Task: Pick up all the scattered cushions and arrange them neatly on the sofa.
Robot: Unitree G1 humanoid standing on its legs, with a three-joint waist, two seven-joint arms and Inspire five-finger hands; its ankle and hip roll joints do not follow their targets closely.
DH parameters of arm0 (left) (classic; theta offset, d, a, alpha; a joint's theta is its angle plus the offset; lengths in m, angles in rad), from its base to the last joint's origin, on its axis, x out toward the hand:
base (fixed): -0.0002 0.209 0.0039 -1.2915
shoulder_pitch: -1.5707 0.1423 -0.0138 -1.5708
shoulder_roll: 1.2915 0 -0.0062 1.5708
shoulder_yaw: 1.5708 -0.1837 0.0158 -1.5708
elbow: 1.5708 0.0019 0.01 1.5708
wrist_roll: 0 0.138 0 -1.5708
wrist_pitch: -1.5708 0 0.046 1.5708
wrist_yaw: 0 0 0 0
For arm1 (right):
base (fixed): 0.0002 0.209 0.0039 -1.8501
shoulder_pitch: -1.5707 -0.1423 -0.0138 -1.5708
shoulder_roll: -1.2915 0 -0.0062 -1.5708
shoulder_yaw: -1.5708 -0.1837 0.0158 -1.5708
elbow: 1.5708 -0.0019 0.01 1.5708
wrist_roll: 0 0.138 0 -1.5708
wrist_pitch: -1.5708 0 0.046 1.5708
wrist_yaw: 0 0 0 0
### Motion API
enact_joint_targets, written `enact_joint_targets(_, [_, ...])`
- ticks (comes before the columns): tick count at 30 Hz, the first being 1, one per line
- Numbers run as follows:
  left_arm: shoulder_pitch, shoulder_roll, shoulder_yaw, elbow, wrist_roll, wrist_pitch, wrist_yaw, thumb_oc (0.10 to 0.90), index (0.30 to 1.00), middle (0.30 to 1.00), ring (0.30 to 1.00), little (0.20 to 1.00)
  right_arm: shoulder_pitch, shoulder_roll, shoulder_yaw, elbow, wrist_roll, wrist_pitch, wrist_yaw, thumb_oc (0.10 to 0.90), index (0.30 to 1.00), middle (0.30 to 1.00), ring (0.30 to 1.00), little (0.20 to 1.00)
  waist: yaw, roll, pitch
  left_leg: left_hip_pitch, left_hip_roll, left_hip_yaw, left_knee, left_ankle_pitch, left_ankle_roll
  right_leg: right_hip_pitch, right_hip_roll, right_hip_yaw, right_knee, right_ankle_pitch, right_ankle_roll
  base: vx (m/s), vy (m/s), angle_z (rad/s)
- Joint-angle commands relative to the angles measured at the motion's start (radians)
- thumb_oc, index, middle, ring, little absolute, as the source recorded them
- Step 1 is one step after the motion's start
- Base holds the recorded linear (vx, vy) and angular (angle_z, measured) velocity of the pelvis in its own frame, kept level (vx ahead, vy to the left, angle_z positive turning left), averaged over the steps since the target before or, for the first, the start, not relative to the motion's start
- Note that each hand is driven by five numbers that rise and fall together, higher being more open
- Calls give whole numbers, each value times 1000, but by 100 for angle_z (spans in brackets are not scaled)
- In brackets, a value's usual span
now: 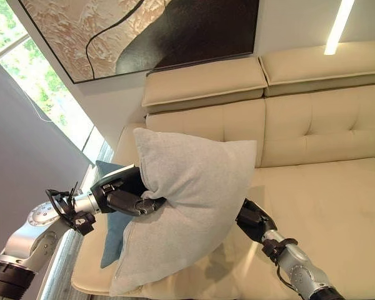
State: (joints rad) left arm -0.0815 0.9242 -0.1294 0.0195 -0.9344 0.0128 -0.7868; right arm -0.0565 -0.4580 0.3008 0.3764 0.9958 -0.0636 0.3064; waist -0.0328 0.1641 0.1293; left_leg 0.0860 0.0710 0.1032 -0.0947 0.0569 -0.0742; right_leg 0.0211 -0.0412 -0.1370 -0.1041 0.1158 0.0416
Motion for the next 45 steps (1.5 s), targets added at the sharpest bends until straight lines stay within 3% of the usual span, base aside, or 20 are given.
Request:
enact_joint_targets(1, [-83, -61, -32, 11, -20, -112, 73, 400, 300, 300, 300, 300, -140, 157, 95, -370, 63, -141, 151, 400, 300, 300, 300, 300, -26, -45, -107, 11, -29, 31, 7, -84, 2, 65, -36, -8, 17, -164, 85, 0, 0, 0])
enact_joint_targets(7, [-31, -135, -29, 56, 81, -151, 161, 400, 300, 300, 300, 300, -96, 138, 54, -391, 30, -138, 115, 400, 300, 300, 300, 300, -27, -57, -104, 11, -27, 30, 7, -86, 3, 66, -33, -7, 17, -166, 82, -1, -6, 0])
enact_joint_targets(8, [-5, -197, -13, 91, 145, -185, 235, 400, 300, 300, 300, 300, -68, 134, 20, -392, 6, -147, 86, 400, 300, 300, 300, 300, -30, -65, -103, 11, -25, 31, 7, -87, 3, 66, -32, -7, 17, -168, 80, -7, -35, 0])
enact_joint_targets(11, [21, -258, -2, 115, 236, -220, 326, 400, 300, 300, 300, 300, -35, 126, -29, -397, -45, -161, 40, 400, 300, 300, 300, 300, -33, -71, -102, 9, -22, 30, 7, -88, 3, 65, -29, -8, 17, -171, 76, -7, -37, -2])
enact_joint_targets(13, [46, -389, 0, 146, 346, -246, 457, 400, 300, 300, 300, 300, 5, 122, -129, -400, -173, -182, -61, 400, 300, 300, 300, 300, -42, -81, -99, 11, -17, 27, 7, -91, 4, 67, -24, -8, 17, -178, 72, -14, -74, -5])
enact_joint_targets(18, [86, -482, -22, 126, 406, -256, 511, 400, 300, 300, 300, 300, 49, 99, -171, -411, -280, -172, -114, 400, 300, 300, 300, 300, -51, -92, -94, 16, -5, 25, 7, -93, 1, 68, -13, -4, 17, -186, 64, -12, -76, 0])
enact_joint_targets(25, [102, -517, -58, 104, 393, -252, 513, 400, 300, 300, 300, 300, 101, 68, -166, -375, -368, -154, -132, 400, 300, 300, 300, 300, -59, -104, -79, 23, 22, 27, 13, -76, -11, 66, 12, 10, 17, -196, 51, -38, -82, -3])
enact_joint_targets(29, [80, -521, -81, 101, 389, -257, 532, 400, 300, 300, 300, 300, 107, 47, -169, -337, -410, -161, -154, 400, 300, 300, 300, 300, -62, -122, -54, -12, 27, 13, 80, -88, -17, 67, 17, 8, 17, -196, 41, -84, -68, -3])
enact_joint_targets(31, [66, -527, -86, 92, 380, -264, 548, 400, 300, 300, 300, 300, 109, 34, -178, -331, -455, -163, -181, 400, 300, 300, 300, 300, -63, -136, -37, -42, 11, 0, 143, -103, -16, 66, 10, 10, 17, -191, 38, -93, -27, 2])
enact_joint_targets(34, [69, -539, -98, 58, 368, -269, 558, 400, 300, 300, 300, 300, 110, 18, -195, -315, -512, -162, -210, 400, 300, 300, 300, 300, -57, -156, -19, -87, -89, -100, 216, -164, 10, 45, 1, 22, 17, -169, 37, -74, 6, 2])
enact_joint_targets(36, [78, -539, -100, 46, 369, -269, 557, 400, 300, 300, 300, 300, 112, 18, -197, -314, -525, -159, -213, 400, 300, 300, 300, 300, -57, -154, -17, -85, -108, -117, 208, -176, 26, 31, 6, 34, 17, -158, 38, -38, 51, -4])
enact_joint_targets(38, [86, -538, -108, 35, 371, -267, 552, 400, 300, 300, 300, 300, 109, 23, -197, -307, -549, -157, -217, 400, 300, 300, 300, 300, -59, -154, -20, -83, -119, -121, 192, -185, 41, 10, 14, 53, 17, -140, 43, -58, 72, -23])
enact_joint_targets(44, [125, -517, -95, 4, 371, -258, 558, 400, 300, 300, 300, 300, 101, 31, -185, -296, -604, -149, -237, 400, 300, 300, 300, 300, -37, -192, -23, -118, -129, -93, 182, -186, 70, -56, 26, 90, 17, -97, 61, -80, 52, -61])
enact_joint_targets(45, [129, -506, -84, -4, 370, -256, 573, 400, 300, 300, 300, 300, 74, 34, -168, -291, -657, -144, -253, 400, 300, 300, 300, 300, -23, -197, -1, -111, -119, -79, 167, -180, 84, -98, 27, 89, 82, -94, 67, -110, 26, -68])
